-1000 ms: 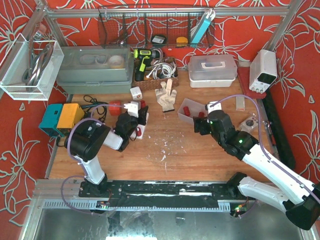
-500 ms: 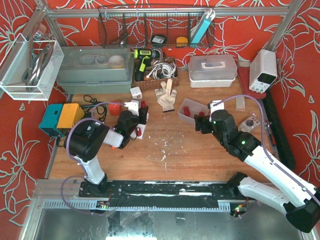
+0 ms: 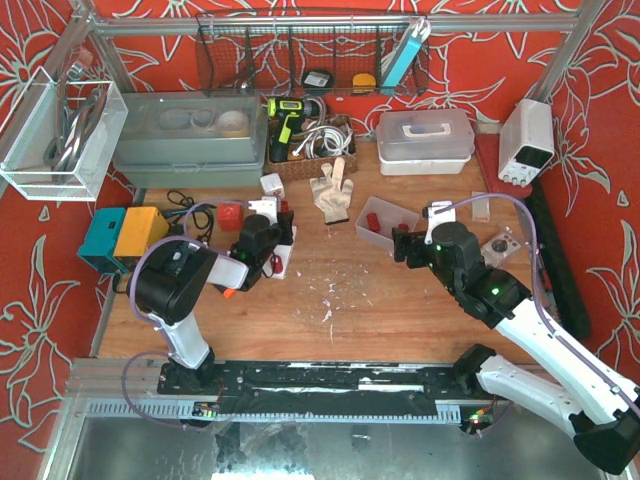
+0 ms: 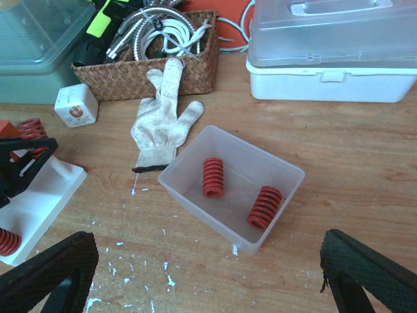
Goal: Install the large spring
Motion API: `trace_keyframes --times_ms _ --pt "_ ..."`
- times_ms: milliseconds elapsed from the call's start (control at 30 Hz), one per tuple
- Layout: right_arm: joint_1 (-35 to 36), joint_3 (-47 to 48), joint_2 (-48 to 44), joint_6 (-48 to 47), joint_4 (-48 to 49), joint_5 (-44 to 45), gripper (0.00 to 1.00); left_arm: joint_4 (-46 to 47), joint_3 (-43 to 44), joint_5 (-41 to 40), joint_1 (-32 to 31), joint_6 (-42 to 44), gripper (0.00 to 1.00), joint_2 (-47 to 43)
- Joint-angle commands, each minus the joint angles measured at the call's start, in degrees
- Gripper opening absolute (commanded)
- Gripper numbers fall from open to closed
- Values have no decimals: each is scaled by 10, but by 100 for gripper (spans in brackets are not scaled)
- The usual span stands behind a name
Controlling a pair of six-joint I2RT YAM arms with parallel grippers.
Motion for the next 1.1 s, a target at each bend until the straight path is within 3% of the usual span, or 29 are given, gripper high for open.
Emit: trace_keyframes --times_ms 0,600,733,900,1067 --pt "-5 -9 -6 4 6 -15 94 -15 1 -20 0 -10 6 -25" --pt "-17 -13 -21 1 10 -34 95 -61 26 -55 -20 -5 12 -19" --pt "-19 -12 -22 2 11 -35 95 -68 25 -72 -29 -4 23 -23" --pt "-21 -12 -24 3 11 -37 95 -69 23 -84 -33 -6 25 -26" --pt "-23 -12 -24 4 11 -39 95 -68 22 -86 -34 -6 38 -25"
